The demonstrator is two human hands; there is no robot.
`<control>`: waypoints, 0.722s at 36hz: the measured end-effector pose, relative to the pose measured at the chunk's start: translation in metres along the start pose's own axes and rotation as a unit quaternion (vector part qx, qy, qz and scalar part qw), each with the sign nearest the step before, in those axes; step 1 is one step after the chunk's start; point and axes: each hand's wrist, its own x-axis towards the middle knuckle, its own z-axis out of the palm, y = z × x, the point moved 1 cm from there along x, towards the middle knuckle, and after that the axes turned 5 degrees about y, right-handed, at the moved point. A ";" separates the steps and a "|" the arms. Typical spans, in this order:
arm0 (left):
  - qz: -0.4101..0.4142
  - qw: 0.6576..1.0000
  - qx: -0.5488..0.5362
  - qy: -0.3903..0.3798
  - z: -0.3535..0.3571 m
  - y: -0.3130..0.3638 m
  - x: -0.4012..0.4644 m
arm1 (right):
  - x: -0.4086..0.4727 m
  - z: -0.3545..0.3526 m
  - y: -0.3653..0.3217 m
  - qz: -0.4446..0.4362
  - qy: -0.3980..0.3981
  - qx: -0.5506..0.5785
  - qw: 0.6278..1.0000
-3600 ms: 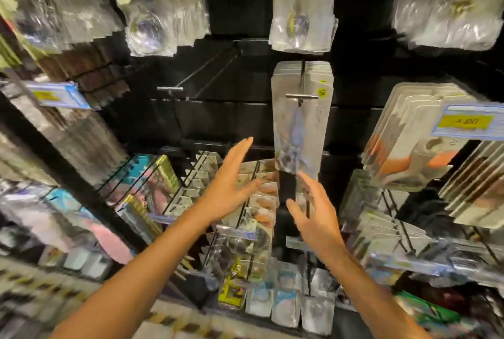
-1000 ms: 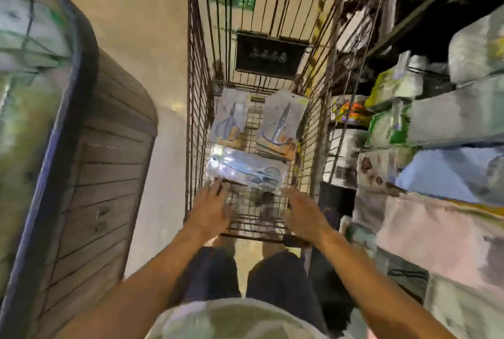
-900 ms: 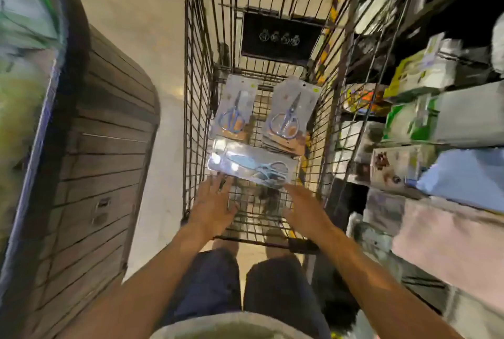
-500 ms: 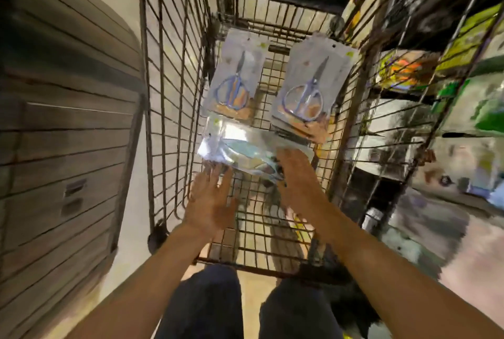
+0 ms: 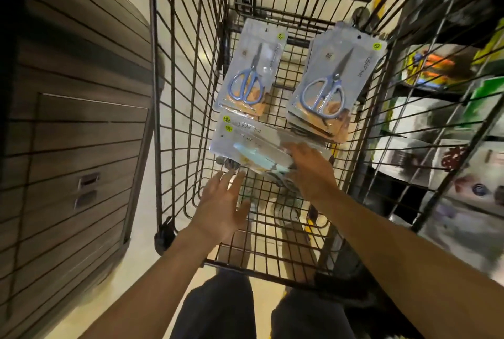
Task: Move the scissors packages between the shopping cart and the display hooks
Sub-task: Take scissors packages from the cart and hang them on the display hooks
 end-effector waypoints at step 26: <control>-0.034 0.810 -0.573 0.124 -0.053 0.072 -0.002 | -0.085 -0.048 -0.022 0.223 -0.047 0.579 0.783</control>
